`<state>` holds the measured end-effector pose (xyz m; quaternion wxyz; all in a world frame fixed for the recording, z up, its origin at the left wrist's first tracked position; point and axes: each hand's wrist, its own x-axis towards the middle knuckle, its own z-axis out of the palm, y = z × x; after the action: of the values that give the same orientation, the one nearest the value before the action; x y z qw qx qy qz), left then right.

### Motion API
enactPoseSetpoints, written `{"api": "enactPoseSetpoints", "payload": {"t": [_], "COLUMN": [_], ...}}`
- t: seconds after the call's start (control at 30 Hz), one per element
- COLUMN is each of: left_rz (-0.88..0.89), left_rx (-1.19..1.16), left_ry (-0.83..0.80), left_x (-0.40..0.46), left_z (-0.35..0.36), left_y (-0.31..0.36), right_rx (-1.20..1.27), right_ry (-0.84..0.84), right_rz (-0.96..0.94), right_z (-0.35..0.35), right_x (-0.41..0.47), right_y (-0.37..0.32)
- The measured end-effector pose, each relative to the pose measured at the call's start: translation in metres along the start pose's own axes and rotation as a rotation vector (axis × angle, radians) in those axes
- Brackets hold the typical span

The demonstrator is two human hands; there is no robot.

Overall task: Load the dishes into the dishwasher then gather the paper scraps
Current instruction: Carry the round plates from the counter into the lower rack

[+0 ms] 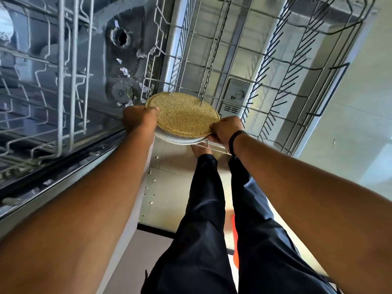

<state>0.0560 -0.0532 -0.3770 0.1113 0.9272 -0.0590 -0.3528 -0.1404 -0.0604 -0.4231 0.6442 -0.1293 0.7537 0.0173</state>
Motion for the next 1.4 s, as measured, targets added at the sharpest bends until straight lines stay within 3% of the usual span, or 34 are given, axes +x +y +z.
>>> {"api": "enactPoseSetpoints", "payload": {"t": [0.3,0.57,0.87,1.03,1.2,1.4], "left_rz": [-0.042,0.071,0.281,0.327,0.26,0.258], "left_rx": [0.071,0.085,-0.03,-0.183,-0.422,-0.66], "left_ry": [0.035,0.044,-0.263,-0.452,-0.425,-0.315], "left_x": [0.002,-0.033,-0.154,-0.216,-0.267,-0.293], "left_z": [0.001,-0.016,-0.093,-0.155,-0.211,-0.249], "left_y": [-0.002,-0.013,-0.019,-0.007,0.012,0.027], "right_rx": [-0.108,-0.129,-0.12,-0.073,0.013,-0.102], "right_ry": [-0.054,-0.071,-0.089,-0.155,-0.223,-0.298], "right_rz": [-0.052,-0.142,-0.324,-0.394,-0.46,-0.579], "right_z": [0.002,-0.02,-0.067,-0.092,-0.112,-0.123], "right_x": [-0.01,-0.048,-0.202,-0.311,-0.382,-0.422], "right_y": [-0.001,-0.001,-0.028,-0.052,-0.066,-0.085]}}
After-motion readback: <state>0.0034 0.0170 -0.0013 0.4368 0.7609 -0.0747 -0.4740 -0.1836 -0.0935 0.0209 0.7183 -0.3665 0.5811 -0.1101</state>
